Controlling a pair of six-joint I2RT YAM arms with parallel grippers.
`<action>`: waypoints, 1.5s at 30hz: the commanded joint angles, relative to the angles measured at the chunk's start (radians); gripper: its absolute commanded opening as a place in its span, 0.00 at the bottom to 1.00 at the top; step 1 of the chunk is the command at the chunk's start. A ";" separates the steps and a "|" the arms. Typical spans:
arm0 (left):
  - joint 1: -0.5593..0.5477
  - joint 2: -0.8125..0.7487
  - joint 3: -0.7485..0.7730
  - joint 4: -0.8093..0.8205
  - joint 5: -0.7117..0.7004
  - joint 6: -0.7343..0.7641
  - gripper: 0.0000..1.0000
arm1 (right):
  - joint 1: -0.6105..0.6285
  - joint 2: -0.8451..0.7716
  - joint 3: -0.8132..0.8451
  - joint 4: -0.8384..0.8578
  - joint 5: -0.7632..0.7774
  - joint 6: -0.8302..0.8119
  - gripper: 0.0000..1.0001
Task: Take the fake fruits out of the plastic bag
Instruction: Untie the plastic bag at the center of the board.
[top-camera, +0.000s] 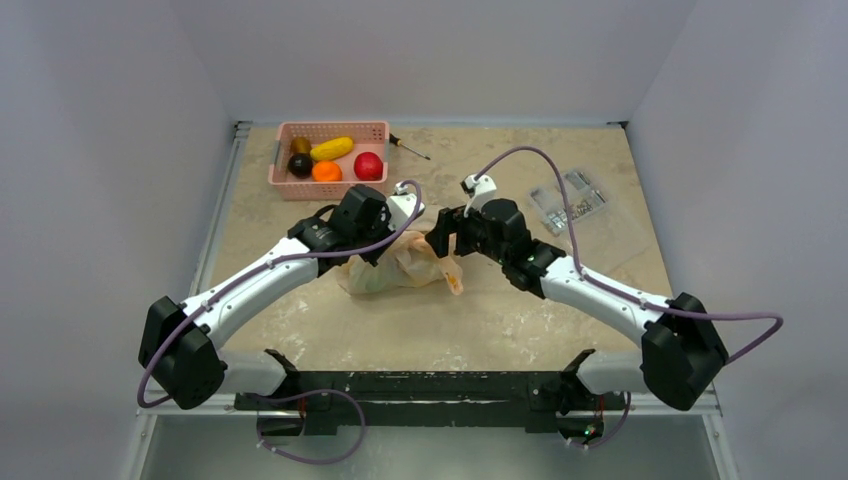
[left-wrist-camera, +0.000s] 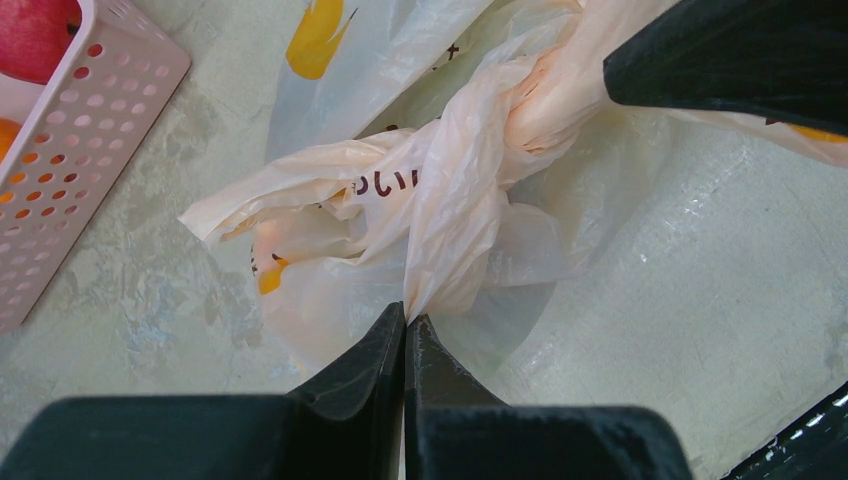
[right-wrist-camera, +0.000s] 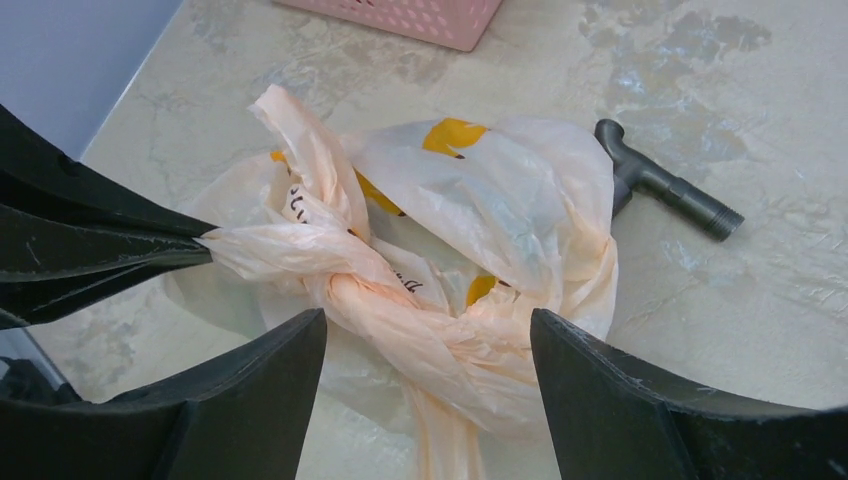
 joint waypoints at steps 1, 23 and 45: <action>0.008 -0.034 0.013 0.017 0.015 0.006 0.00 | 0.057 0.028 -0.015 0.107 0.141 -0.106 0.74; 0.021 -0.050 0.003 0.021 0.001 0.012 0.00 | -0.128 -0.122 -0.243 0.354 -0.069 0.224 0.00; 0.029 -0.153 -0.022 0.117 0.088 -0.074 0.72 | -0.126 0.012 -0.172 0.334 -0.431 0.060 0.00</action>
